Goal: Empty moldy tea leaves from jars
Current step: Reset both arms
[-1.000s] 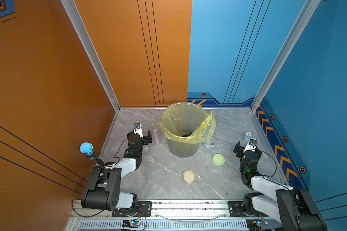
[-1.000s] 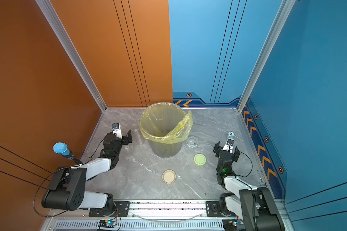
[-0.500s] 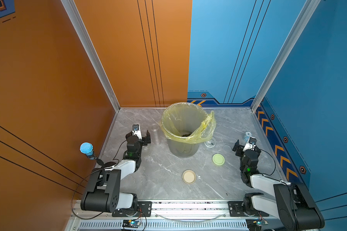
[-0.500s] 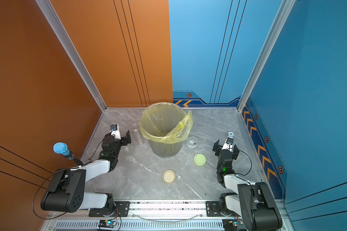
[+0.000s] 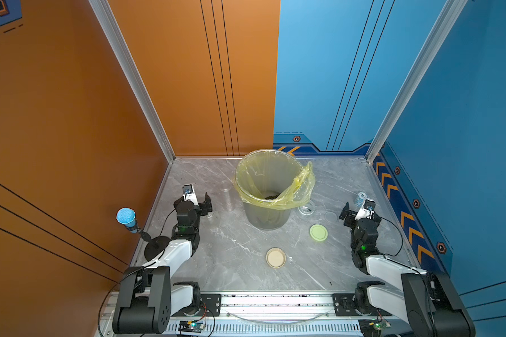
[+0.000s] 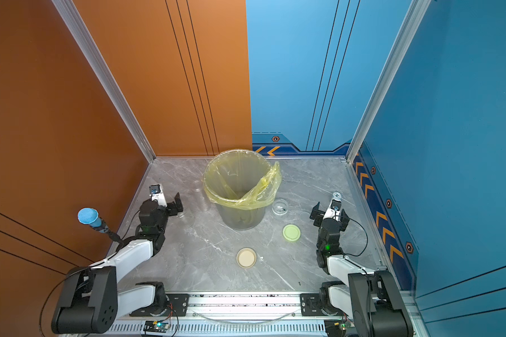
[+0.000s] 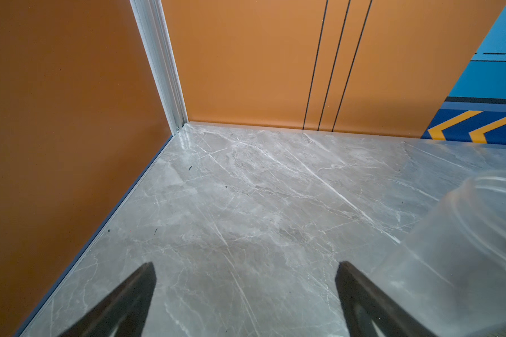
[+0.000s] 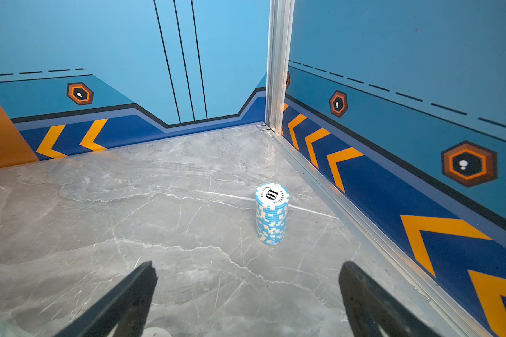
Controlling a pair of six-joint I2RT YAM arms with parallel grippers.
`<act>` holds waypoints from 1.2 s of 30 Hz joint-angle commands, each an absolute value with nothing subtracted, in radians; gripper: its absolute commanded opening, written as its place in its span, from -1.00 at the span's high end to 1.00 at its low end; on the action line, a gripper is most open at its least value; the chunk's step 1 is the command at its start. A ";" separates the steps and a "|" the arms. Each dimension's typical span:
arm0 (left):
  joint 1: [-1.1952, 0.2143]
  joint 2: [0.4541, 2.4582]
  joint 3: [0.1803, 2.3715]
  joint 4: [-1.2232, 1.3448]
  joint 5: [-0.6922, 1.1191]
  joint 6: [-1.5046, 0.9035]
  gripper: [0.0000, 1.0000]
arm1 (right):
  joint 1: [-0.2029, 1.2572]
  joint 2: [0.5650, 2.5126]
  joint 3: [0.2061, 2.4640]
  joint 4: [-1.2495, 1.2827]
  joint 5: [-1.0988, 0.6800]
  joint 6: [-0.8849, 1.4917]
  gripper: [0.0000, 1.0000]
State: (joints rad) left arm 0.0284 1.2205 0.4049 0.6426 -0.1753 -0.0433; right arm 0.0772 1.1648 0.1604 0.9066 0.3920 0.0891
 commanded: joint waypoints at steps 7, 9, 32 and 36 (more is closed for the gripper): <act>0.060 1.345 0.508 0.612 -0.231 -0.092 -0.95 | 0.067 1.172 0.190 0.901 0.352 0.092 -0.99; 0.061 1.365 0.524 0.612 -0.226 -0.091 -0.95 | 0.067 1.181 0.190 0.906 0.348 0.092 -0.99; -0.006 1.337 0.486 0.584 -0.170 -0.037 -0.95 | 0.054 1.395 0.244 1.003 0.309 0.090 -1.00; -0.015 1.340 0.449 0.617 -0.189 -0.030 -0.95 | 0.058 1.425 0.291 0.940 0.326 0.092 -1.00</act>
